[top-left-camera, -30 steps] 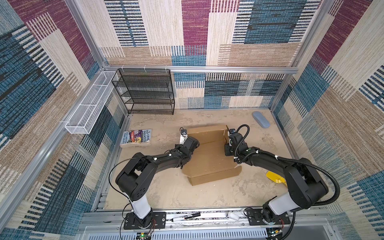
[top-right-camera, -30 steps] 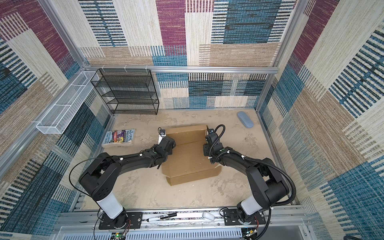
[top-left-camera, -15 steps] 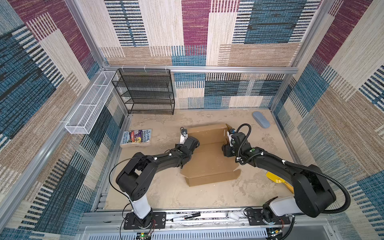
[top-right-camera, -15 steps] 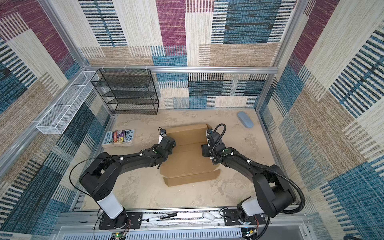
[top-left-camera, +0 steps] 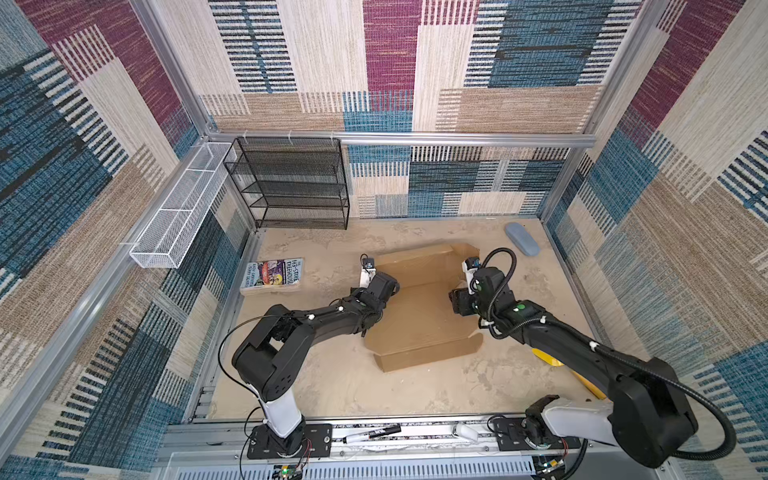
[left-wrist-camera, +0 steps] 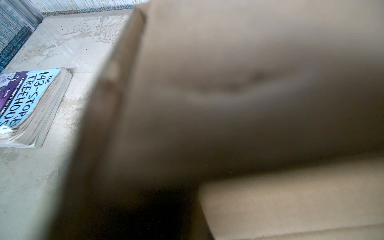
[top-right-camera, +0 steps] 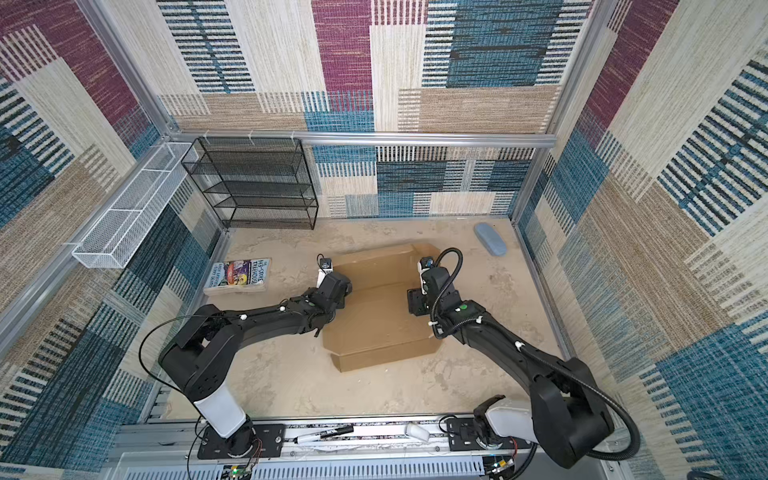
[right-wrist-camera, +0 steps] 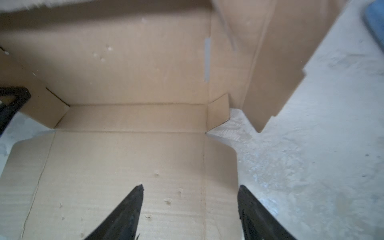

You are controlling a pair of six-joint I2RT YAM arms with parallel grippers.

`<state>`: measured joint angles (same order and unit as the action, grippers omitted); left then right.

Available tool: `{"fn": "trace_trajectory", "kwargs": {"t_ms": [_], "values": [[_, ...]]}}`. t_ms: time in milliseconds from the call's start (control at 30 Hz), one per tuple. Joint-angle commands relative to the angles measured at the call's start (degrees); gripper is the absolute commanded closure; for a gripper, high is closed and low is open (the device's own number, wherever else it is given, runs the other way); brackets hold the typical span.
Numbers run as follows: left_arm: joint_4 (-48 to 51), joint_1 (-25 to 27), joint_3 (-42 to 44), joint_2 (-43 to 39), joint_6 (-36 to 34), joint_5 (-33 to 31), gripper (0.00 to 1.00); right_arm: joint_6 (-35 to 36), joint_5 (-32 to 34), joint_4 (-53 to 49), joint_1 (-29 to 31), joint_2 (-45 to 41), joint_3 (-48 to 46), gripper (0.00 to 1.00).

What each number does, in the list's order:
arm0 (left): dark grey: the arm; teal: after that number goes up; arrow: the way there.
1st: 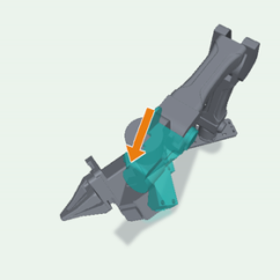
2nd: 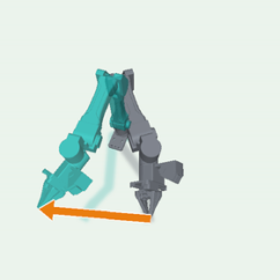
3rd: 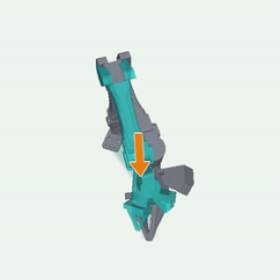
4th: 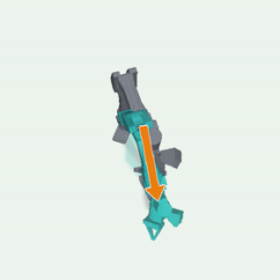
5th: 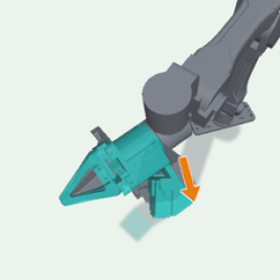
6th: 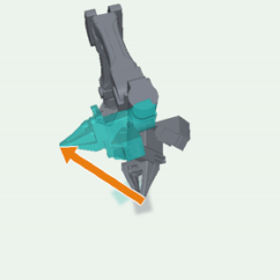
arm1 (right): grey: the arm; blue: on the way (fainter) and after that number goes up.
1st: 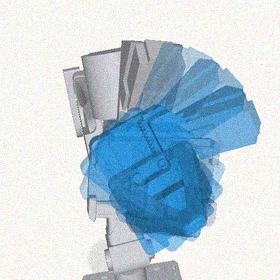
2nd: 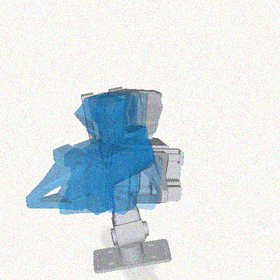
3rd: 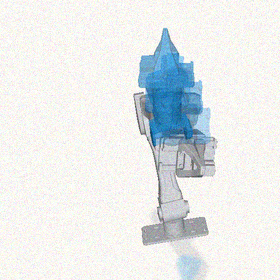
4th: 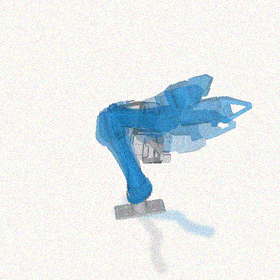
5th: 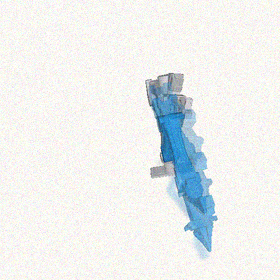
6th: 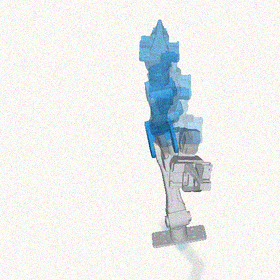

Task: Fold the paper box

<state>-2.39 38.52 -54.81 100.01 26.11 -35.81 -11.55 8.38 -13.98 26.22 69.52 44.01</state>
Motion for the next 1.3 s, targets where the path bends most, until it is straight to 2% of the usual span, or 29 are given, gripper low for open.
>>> {"fn": "trace_trajectory", "kwargs": {"t_ms": [0,100,233,300,533,833,1000,1267], "values": [[4.7,-0.1,-0.1,-0.1,-1.5,1.0,1.00,-1.9,5.5,-0.6,-2.4,-3.3,1.9,0.25],[4.9,0.0,-0.4,-0.1,-1.7,1.1,1.00,-2.5,4.6,-1.5,-8.7,-2.1,5.6,0.25],[5.1,0.0,-0.9,0.3,-2.1,1.4,1.00,-1.0,8.1,-1.8,-15.1,5.2,11.6,0.23],[5.2,0.0,-1.1,0.4,-2.3,1.5,1.00,1.3,7.7,0.2,-18.1,9.1,13.5,0.20],[5.1,0.0,-1.3,0.9,-2.3,1.8,1.00,5.4,-6.5,7.6,-27.9,21.3,16.1,0.17],[5.8,0.0,-2.4,1.6,-3.1,2.2,1.00,13.4,-14.0,18.3,-28.6,31.2,15.9,0.18],[5.7,-0.1,-3.1,1.8,-3.9,2.3,1.00,18.7,-17.0,27.2,-28.6,30.8,11.6,0.18],[5.5,-0.1,-3.6,2.0,-4.2,2.8,1.00,21.8,-25.5,35.2,-28.6,30.6,8.8,0.19]]}}
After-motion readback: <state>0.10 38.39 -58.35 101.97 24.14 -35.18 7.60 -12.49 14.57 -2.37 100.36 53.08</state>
